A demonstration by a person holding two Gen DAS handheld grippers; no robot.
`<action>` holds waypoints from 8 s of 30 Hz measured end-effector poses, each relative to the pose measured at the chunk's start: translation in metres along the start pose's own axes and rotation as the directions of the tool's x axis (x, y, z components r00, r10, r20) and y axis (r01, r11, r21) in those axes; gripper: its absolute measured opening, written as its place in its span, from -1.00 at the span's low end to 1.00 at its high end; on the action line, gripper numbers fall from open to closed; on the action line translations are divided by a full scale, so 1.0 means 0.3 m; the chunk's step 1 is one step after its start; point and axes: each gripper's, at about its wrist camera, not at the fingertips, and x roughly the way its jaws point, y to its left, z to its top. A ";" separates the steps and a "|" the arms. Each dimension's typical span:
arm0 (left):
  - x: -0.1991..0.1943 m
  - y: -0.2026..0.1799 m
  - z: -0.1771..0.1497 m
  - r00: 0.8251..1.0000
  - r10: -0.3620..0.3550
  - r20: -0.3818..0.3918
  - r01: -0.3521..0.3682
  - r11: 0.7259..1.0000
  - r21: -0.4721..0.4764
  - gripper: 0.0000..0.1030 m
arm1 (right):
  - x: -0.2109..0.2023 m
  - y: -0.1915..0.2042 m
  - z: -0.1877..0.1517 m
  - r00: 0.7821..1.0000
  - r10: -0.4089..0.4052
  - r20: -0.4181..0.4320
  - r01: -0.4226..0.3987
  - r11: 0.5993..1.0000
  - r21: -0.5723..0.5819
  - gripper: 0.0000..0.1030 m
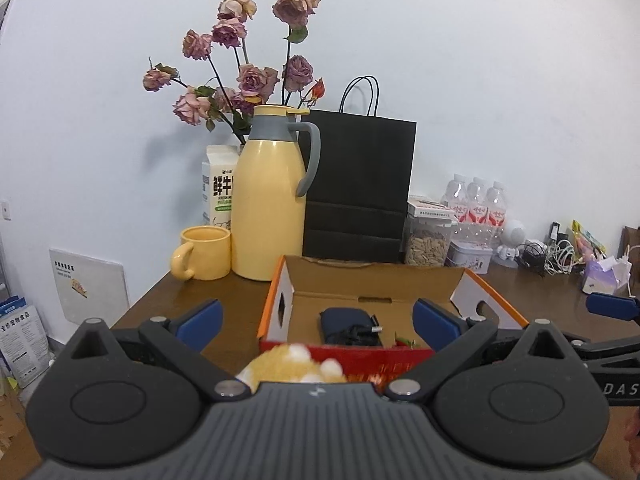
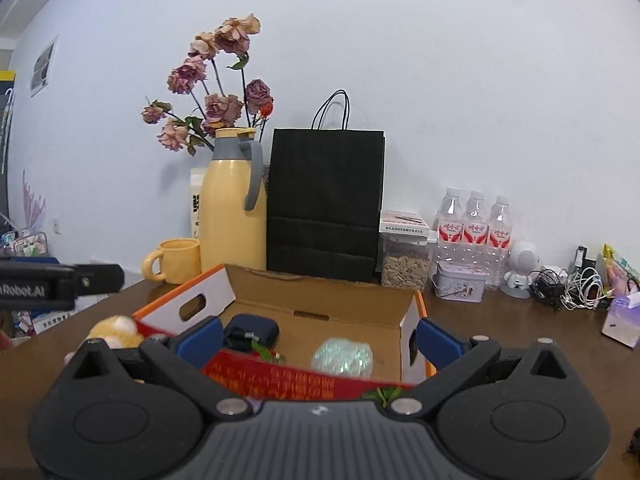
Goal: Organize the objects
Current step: 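Move both open tools back over the table items, then grasp a white bottle cap with the left tool while the right tool grasps the clear cotton-swab box, then carry the cap and swab box into the cardboard box and open both tools, then lift both open tools away from the box, then lower the right tool onto the black braided cable and close it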
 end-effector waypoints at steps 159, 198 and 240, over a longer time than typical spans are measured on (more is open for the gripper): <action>0.601 -0.183 0.026 0.996 -0.007 -0.086 0.007 1.000 -0.005 -0.21 | 0.541 -0.099 -0.001 0.995 -0.028 -0.093 0.034 0.997 0.067 0.26; 0.457 -0.165 0.044 0.999 0.015 -0.044 -0.016 1.000 -0.023 1.00 | 0.420 -0.086 0.006 0.998 -0.006 -0.069 0.011 0.997 0.074 1.00; -0.168 0.119 -0.232 0.992 -0.019 -0.123 0.026 0.998 0.058 1.00 | -0.191 0.077 -0.293 0.980 0.063 -0.189 -0.056 0.998 0.040 1.00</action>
